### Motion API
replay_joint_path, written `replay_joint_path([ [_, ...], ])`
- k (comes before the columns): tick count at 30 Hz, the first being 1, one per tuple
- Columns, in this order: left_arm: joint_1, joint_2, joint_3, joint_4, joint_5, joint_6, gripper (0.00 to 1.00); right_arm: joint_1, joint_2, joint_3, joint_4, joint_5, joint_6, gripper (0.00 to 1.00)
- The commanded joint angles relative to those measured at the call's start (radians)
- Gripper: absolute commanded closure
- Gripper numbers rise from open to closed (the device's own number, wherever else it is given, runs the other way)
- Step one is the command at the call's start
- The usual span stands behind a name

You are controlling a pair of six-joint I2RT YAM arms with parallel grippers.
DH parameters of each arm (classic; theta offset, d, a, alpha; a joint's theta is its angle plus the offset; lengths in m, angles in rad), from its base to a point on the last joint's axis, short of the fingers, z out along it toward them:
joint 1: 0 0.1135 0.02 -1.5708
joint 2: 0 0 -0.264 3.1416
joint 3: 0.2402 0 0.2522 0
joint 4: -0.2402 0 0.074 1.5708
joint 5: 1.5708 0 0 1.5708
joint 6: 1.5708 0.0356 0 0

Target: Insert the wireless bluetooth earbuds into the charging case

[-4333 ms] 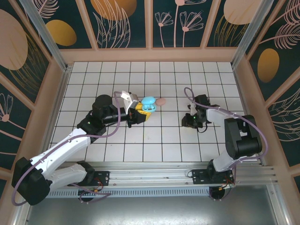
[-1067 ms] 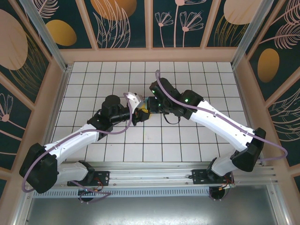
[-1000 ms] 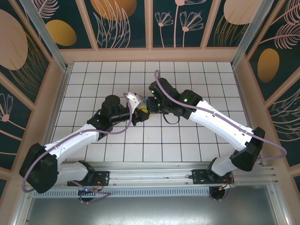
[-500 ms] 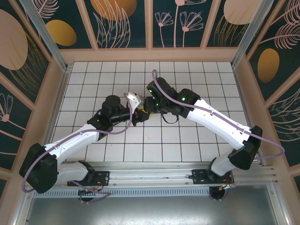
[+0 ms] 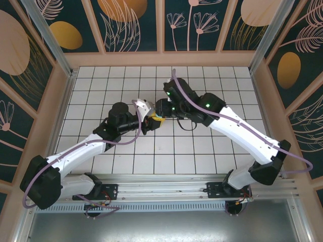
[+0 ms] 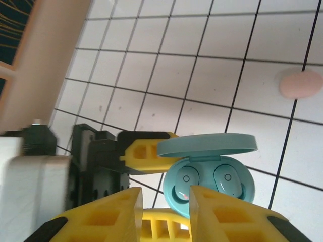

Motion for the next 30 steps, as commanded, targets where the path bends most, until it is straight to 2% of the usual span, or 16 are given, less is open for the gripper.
replay_joint_path([
  [1, 0.001, -0.024, -0.007, 0.028, 0.035, 0.027, 0.90, -0.076, -0.045, 0.031, 0.045, -0.017, -0.052, 0.72],
  [6, 0.001, -0.041, -0.006, 0.018, 0.048, 0.032, 0.92, -0.202, 0.000, -0.031, 0.139, -0.193, -0.121, 0.74],
  [14, 0.001, -0.068, -0.003, 0.005, 0.023, 0.033, 0.91, -0.212, 0.027, -0.087, 0.146, -0.333, -0.167, 0.75],
  [17, 0.001, -0.073, -0.004, 0.006, 0.001, 0.029, 0.91, -0.209, -0.046, -0.173, 0.140, -0.343, -0.151, 0.75],
  [23, 0.000, -0.069, -0.007, 0.028, -0.012, 0.009, 0.89, -0.224, -0.276, -0.360, 0.185, -0.268, -0.062, 0.74],
  [25, 0.001, -0.069, -0.011, 0.040, -0.010, 0.001, 0.87, -0.230, -0.339, -0.402, 0.238, -0.269, -0.041, 0.70],
  [29, 0.001, -0.072, -0.011, 0.062, -0.001, -0.014, 0.87, -0.261, -0.411, -0.512, 0.385, -0.309, 0.037, 0.47],
  [30, 0.002, -0.074, -0.011, 0.067, 0.003, -0.018, 0.87, -0.270, -0.416, -0.537, 0.425, -0.340, 0.059, 0.44],
])
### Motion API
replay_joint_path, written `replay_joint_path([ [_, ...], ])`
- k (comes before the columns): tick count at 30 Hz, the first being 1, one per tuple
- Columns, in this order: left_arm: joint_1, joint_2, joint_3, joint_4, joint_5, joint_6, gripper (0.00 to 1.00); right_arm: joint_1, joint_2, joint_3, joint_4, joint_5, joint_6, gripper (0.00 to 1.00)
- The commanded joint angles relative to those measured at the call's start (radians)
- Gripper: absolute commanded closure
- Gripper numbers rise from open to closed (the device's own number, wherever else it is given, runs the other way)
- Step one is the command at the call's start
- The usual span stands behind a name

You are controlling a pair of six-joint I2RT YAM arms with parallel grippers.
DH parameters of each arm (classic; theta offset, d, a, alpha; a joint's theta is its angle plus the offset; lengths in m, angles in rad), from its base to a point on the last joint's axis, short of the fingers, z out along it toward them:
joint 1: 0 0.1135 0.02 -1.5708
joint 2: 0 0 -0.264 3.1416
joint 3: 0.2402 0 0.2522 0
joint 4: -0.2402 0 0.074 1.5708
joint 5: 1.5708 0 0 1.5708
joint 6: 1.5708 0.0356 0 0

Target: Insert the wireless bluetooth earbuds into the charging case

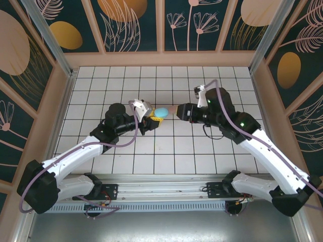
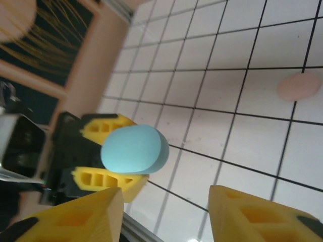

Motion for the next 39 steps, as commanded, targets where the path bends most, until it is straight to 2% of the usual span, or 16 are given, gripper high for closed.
replay_joint_path([
  [1, 0.000, -0.023, -0.002, 0.069, 0.017, -0.027, 0.86, -0.031, -0.008, -0.096, 0.197, -0.084, 0.101, 0.42],
  [8, 0.000, -0.026, -0.001, 0.114, 0.071, -0.081, 0.86, -0.054, 0.014, -0.210, 0.468, -0.243, 0.225, 0.37],
  [19, 0.001, -0.016, -0.026, 0.211, 0.111, -0.157, 0.85, -0.062, 0.112, -0.279, 0.681, -0.430, 0.327, 0.43],
  [23, 0.000, -0.015, -0.027, 0.213, 0.098, -0.157, 0.85, -0.063, 0.139, -0.290, 0.748, -0.492, 0.361, 0.52],
  [30, 0.001, -0.012, -0.031, 0.180, 0.047, -0.142, 0.84, -0.065, 0.155, -0.303, 0.807, -0.524, 0.374, 0.79],
  [33, 0.001, -0.020, -0.035, 0.158, 0.006, -0.132, 0.76, -0.067, 0.167, -0.311, 0.819, -0.526, 0.378, 0.82],
  [39, 0.001, -0.060, -0.037, 0.074, -0.130, -0.084, 0.35, -0.113, 0.203, -0.320, 0.773, -0.452, 0.362, 0.87],
])
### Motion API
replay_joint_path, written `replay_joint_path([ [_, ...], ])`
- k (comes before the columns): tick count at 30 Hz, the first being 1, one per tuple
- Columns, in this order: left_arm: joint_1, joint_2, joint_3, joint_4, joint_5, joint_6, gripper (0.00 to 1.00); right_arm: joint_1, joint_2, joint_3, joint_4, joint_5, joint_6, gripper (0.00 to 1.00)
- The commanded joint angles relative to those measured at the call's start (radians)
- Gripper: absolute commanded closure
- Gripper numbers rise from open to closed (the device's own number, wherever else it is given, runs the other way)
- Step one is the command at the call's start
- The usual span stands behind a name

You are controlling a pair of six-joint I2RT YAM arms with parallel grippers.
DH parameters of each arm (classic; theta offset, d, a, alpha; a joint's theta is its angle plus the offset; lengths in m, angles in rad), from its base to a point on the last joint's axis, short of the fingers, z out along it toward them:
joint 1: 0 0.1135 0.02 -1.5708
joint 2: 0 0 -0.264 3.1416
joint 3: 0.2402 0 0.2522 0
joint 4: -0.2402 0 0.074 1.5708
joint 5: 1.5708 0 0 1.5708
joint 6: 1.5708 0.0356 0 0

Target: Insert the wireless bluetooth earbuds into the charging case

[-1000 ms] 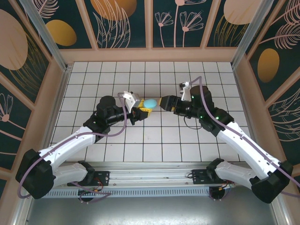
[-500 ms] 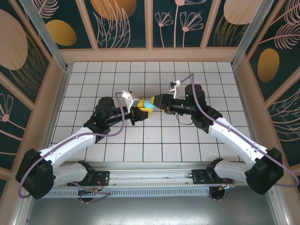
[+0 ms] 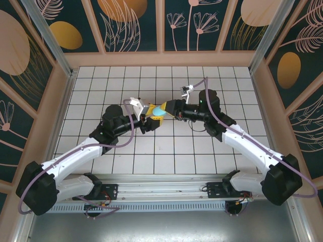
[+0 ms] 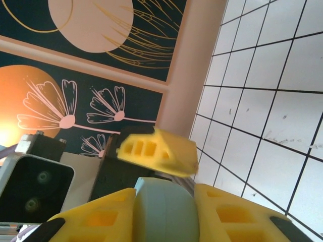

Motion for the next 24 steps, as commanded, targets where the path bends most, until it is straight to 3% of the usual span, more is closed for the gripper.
replay_joint_path([
  [1, 0.003, -0.043, -0.012, -0.057, -0.131, 0.040, 0.28, -0.039, 0.031, -0.026, 0.001, 0.028, -0.041, 0.87],
  [5, 0.003, -0.062, -0.033, -0.156, -0.249, 0.077, 0.08, -0.054, 0.132, 0.000, -0.102, 0.114, -0.163, 0.88],
  [9, 0.003, -0.105, -0.093, -0.184, -0.327, 0.067, 0.02, -0.053, 0.279, 0.002, -0.067, 0.092, -0.226, 0.88],
  [17, 0.002, -0.237, -0.198, -0.204, -0.464, 0.036, 0.02, -0.053, 0.618, 0.049, 0.072, 0.026, -0.297, 0.90],
  [24, 0.002, -0.278, -0.226, -0.221, -0.532, 0.022, 0.01, -0.053, 0.765, 0.109, 0.070, 0.026, -0.348, 0.86],
])
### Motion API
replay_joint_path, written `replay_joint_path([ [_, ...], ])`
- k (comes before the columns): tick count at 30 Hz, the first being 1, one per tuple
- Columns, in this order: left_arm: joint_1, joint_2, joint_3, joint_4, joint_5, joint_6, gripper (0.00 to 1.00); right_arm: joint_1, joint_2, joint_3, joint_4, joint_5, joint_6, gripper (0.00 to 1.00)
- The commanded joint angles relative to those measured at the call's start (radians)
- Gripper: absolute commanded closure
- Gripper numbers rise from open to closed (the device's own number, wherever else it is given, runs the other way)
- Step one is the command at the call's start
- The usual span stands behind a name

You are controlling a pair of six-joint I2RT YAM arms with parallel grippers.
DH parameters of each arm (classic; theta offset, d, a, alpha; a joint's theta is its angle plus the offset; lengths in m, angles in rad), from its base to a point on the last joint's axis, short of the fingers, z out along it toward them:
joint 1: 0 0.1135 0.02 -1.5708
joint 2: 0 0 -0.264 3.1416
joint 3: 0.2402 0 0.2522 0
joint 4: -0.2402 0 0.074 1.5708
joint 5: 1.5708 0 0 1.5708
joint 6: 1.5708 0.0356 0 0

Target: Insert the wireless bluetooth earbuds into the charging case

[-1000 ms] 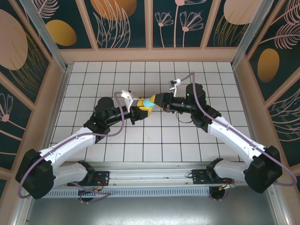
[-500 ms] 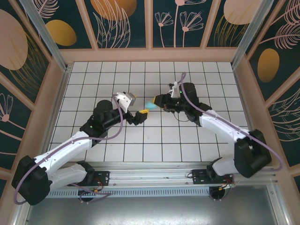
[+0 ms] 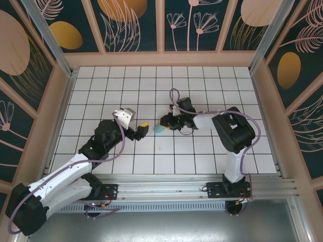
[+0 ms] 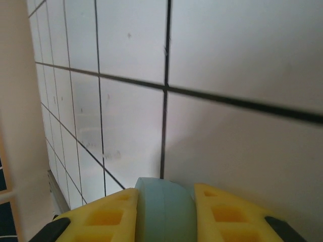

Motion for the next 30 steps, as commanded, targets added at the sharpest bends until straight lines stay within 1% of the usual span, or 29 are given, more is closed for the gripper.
replay_joint_path([
  [1, 0.002, -0.013, -0.017, -0.019, -0.061, -0.014, 0.01, 0.001, 0.044, 0.028, 0.015, 0.011, -0.063, 0.83],
  [3, 0.002, -0.012, -0.016, -0.019, -0.072, -0.010, 0.01, 0.000, 0.039, 0.034, -0.025, 0.049, -0.083, 0.75],
  [7, 0.002, 0.005, -0.013, -0.006, -0.105, -0.004, 0.02, 0.001, -0.018, 0.048, -0.128, 0.141, -0.143, 0.58],
  [11, 0.002, 0.053, 0.012, 0.012, -0.149, 0.011, 0.01, 0.001, -0.109, 0.070, -0.242, 0.237, -0.195, 0.54],
  [16, 0.004, 0.147, 0.081, 0.047, -0.170, 0.034, 0.01, 0.001, -0.231, 0.106, -0.350, 0.334, -0.255, 0.44],
  [18, 0.004, 0.186, 0.110, 0.059, -0.216, 0.042, 0.01, 0.000, -0.275, 0.103, -0.374, 0.384, -0.290, 0.42],
  [19, 0.006, 0.205, 0.127, 0.062, -0.248, 0.042, 0.02, -0.029, -0.300, 0.100, -0.383, 0.408, -0.310, 0.42],
  [21, 0.026, 0.238, 0.155, 0.060, -0.273, 0.034, 0.01, -0.060, -0.354, 0.085, -0.381, 0.440, -0.343, 0.42],
  [23, 0.052, 0.270, 0.167, 0.072, -0.271, 0.021, 0.01, -0.107, -0.421, 0.049, -0.345, 0.487, -0.356, 0.41],
  [27, 0.125, 0.322, 0.158, 0.114, -0.319, -0.029, 0.01, -0.190, -0.566, -0.092, -0.190, 0.623, -0.395, 0.34],
  [30, 0.194, 0.330, 0.117, 0.170, -0.342, -0.044, 0.02, -0.242, -0.614, -0.200, -0.058, 0.696, -0.425, 0.27],
])
